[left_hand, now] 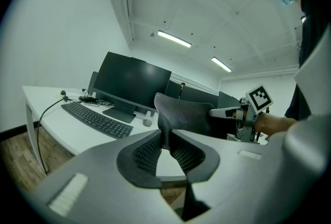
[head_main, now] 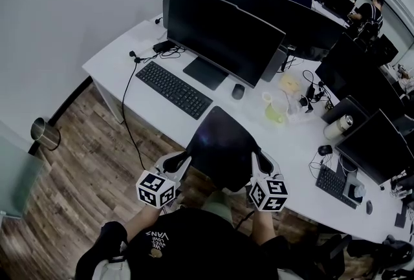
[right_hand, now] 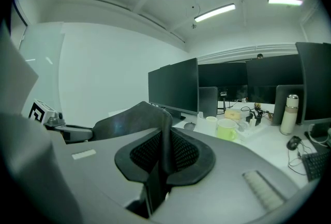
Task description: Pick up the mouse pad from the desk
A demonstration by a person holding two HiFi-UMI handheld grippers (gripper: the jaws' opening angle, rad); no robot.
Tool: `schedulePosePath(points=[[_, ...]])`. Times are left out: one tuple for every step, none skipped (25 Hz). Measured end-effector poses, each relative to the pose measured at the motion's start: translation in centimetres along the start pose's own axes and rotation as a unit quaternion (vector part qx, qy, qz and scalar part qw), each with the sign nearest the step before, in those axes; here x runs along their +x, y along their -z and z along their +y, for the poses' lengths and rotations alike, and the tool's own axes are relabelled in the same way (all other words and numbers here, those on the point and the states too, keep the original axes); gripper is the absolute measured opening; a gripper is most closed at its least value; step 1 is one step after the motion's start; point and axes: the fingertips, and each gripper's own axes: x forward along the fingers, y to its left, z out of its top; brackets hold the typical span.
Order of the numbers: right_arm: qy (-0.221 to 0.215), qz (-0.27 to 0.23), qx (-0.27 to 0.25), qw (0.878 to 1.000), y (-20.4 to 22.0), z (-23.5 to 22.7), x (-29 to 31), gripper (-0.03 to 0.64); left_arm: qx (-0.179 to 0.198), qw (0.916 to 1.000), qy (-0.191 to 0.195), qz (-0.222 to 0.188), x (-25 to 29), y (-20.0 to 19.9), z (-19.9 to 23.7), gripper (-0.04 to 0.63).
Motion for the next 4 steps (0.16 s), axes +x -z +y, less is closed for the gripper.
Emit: schedulePosePath(points=[[0.0, 0.001, 0.0, 1.0, -0.02, -0.02, 0.0, 0.043, 0.0, 1.0, 0.0, 0.001, 0.04, 0.0, -0.02, 0.058], [0.0, 0.001, 0.0, 1.0, -0.04, -0.06, 0.0, 0.043, -0.001, 1.0, 0.0, 0.001, 0.06, -0.01, -0.06, 0.058], [-0.001, 0.002, 0.0, 1.0, -0.06, -0.09, -0.01, 0.043, -0.001, 1.0, 0.0, 0.002, 0.09, -0.02, -0.1, 0.058], [-0.001, 0.003, -0.001, 1.0, -0.07, -0.14, -0.02, 0.043, -0.001, 1.0, 0.0, 0.002, 0.11, -0.03, -0.14, 0.058]])
